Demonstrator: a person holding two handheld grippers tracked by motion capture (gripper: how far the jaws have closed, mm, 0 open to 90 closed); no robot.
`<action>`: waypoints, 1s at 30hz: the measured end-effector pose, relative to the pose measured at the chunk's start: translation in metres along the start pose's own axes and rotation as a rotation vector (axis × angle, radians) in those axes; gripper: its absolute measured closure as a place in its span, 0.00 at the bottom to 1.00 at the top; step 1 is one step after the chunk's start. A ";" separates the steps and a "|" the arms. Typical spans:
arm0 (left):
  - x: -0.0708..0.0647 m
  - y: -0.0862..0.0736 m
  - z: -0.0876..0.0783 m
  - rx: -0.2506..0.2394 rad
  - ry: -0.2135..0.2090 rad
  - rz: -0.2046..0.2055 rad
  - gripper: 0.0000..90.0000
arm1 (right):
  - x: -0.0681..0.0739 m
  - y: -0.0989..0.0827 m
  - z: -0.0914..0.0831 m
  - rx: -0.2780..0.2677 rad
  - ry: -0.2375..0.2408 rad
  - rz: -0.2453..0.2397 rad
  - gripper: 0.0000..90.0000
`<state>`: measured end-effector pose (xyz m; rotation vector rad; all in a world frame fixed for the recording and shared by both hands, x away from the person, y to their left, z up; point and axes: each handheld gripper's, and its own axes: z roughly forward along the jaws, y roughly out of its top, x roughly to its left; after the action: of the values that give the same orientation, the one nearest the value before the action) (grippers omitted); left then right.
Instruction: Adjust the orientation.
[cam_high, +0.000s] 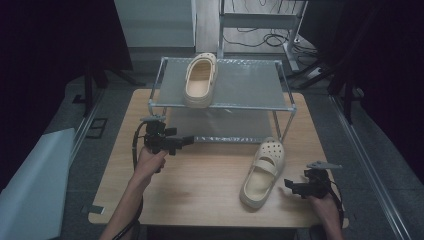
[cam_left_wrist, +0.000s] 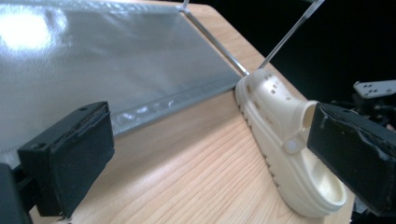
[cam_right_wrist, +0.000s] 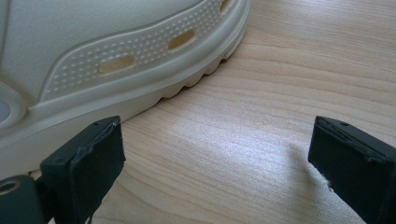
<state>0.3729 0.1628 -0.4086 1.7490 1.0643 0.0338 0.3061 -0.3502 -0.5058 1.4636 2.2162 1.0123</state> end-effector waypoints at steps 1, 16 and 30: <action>0.002 -0.007 0.001 0.001 0.012 0.005 0.01 | 0.000 0.000 0.000 0.001 -0.001 -0.001 0.04; 0.003 -0.056 0.008 0.034 0.065 0.045 0.01 | 0.002 0.000 -0.001 0.008 0.000 -0.003 0.05; -0.002 -0.098 0.019 0.113 0.210 0.172 0.01 | 0.003 0.001 -0.001 0.014 0.007 -0.014 0.06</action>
<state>0.3188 0.1536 -0.4919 1.9691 1.0796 0.2744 0.3046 -0.3473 -0.5045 1.4504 2.2399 1.0011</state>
